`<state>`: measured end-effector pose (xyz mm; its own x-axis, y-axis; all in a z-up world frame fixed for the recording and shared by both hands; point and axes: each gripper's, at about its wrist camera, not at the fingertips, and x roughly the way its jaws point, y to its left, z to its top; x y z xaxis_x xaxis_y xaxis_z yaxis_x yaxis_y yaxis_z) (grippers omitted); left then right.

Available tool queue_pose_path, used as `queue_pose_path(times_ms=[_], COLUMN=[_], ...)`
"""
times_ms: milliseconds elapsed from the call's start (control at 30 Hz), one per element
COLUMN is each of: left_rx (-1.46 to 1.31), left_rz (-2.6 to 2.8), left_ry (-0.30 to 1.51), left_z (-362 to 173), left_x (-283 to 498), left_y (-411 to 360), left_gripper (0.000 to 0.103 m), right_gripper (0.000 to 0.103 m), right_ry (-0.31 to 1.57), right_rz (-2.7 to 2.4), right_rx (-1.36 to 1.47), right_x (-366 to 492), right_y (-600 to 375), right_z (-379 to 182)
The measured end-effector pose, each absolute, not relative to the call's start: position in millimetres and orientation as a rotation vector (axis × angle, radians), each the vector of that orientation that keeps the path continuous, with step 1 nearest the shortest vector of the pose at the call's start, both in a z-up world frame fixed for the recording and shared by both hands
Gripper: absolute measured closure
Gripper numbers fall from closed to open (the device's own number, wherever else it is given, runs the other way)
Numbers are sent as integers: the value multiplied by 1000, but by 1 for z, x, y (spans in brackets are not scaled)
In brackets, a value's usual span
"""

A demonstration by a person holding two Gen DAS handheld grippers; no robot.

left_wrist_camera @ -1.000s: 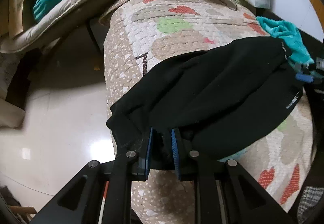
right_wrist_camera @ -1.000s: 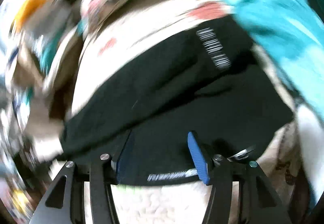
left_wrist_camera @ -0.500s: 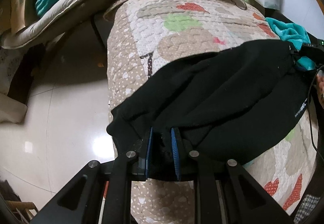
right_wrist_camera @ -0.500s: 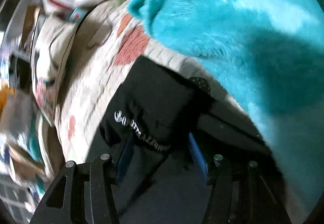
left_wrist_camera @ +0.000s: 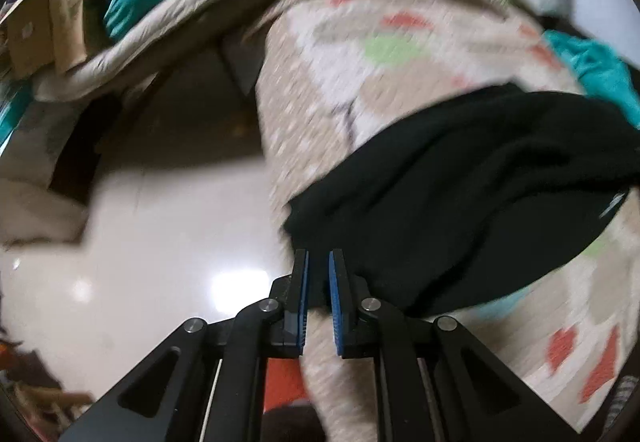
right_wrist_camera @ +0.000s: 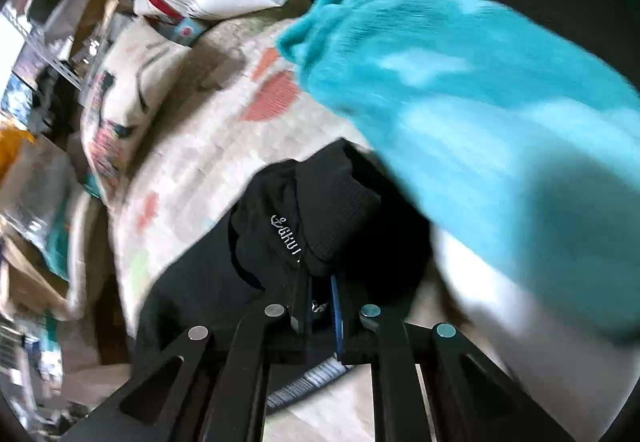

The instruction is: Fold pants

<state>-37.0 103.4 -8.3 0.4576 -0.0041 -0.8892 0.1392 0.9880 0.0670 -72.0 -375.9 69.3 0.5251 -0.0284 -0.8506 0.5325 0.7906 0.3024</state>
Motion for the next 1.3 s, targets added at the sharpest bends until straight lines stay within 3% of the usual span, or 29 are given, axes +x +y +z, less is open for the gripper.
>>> queue_pose_path(times_ms=[267,367,467,500,533,633,700,867,933,1033,1100,1167,1200,1233,1300], left_rx=[-72,-219,-294,-310,-322,-391,-443,-410,-380,-291,-255,-282,-306,-322,-353], left_rz=[71,121,133,105,75,-19,-73,-102,-116,-143,-142,-143,-142,-141,-137], left_ry=[1177,1189,1172,1166,1169,1202,1240,1270,1285,1281,1266,1273,1278,1278,1281], left_z=[-20,-23,-22,-22,-21,-30,-39,-47,-50,-48,-45,-47,-48,-48,-48], left_x=[-33,-32,-34,-34,-33,-30,-28,-26,-26,-26,-25,-24,-23,-22,-20], left_y=[159,181,185,182,177,163,154,133,125,111,108,112,116,119,126], left_gripper=[91,87,87,86,82,66,64,45,46,76,81,82,82,82,83], right_gripper=[91,67,61,54,46,45,45,46,46,46,46,50,66,90,100], right_ry=[1014,1009,921,888,848,854,904,971,993,1004,994,1003,1017,1044,1064], right_rz=[-493,-540,-571,-569,-540,-235,-23,214,261,308,335,348,349,350,347], right_rx=[489,396,324,305,287,269,297,152,10,-131,-230,-298,-326,-352,-360], right_x=[-84,-88,-103,-105,-108,-98,-88,-77,-73,-64,-59,-54,-50,-47,-45], right_y=[-373,-366,-351,-345,-334,-291,-267,-217,-193,-169,-151,-140,-135,-131,-129], right_z=[55,57,74,80,87,92,85,68,56,42,34,25,21,15,11])
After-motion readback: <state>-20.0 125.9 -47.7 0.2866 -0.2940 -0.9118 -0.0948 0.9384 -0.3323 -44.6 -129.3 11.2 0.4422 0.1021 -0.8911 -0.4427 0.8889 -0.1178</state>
